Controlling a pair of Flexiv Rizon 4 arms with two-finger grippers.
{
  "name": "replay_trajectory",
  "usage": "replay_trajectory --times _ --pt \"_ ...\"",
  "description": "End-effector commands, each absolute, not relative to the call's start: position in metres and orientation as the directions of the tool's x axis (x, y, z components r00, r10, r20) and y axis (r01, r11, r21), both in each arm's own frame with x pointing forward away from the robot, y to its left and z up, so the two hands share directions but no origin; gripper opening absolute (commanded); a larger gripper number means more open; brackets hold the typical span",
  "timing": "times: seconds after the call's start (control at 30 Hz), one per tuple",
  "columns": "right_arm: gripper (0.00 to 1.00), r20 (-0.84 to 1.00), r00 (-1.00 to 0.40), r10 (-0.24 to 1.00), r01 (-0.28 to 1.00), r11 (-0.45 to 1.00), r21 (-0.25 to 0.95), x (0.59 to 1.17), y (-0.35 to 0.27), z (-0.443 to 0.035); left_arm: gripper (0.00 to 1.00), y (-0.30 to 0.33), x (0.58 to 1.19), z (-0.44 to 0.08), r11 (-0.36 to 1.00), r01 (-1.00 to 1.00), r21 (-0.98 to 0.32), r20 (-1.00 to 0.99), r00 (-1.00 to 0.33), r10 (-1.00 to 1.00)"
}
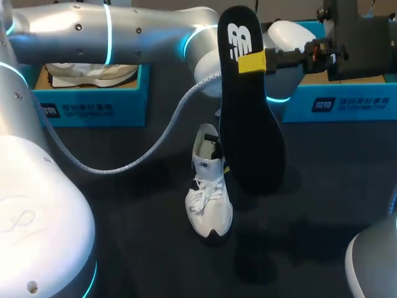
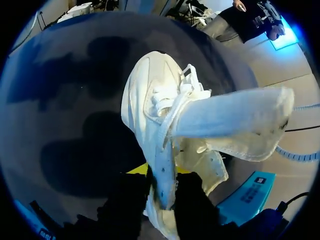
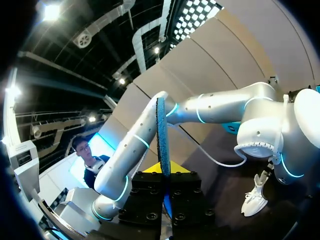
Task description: Take the shoe out of the shoebox, open the shoe tongue, remove and reinsert the insole, then place the shoe into the shoebox
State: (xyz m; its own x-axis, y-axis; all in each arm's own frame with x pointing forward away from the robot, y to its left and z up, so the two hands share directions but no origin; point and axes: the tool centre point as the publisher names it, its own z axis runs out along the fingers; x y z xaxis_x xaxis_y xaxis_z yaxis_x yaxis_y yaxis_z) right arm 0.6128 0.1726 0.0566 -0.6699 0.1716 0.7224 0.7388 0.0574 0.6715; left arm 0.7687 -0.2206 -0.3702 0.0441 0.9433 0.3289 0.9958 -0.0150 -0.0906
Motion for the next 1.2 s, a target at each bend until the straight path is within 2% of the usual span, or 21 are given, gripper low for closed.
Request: replay_trajectory --times 0.03,0.77,0.83,0.97,1.2 --pt "0.0 0.724 -0.668 0.173 0.741 0.06 0.669 0.616 0.177 0.057 1.0 -0.213 0.77 -0.353 -0.015 0.996 -0.088 0.301 0.041 0.953" --pt "0.0 0.724 -0.668 0.173 0.741 0.06 0.669 0.616 0.177 0.057 1.0 -0.231 0.785 -0.256 0.002 0.994 -0.111 -0.017 -0.004 1.0" --pt "0.0 0.724 -0.668 0.173 0.741 0.06 0.669 0.616 0.177 0.057 1.0 -0.226 0.786 -0.247 -0.014 0.992 -0.123 -0.087 0.003 0.996" --pt "0.0 0.724 -0.668 0.173 0.741 0.06 0.669 0.616 0.177 0.057 1.0 -0.206 0.784 -0.228 -0.147 0.981 -0.129 -0.28 0.107 0.954" --pt "0.0 0.724 -0.668 0.173 0.741 0.06 0.669 0.616 0.177 0.057 1.0 -0.201 0.784 -0.225 -0.164 0.979 -0.119 -0.294 0.123 0.948"
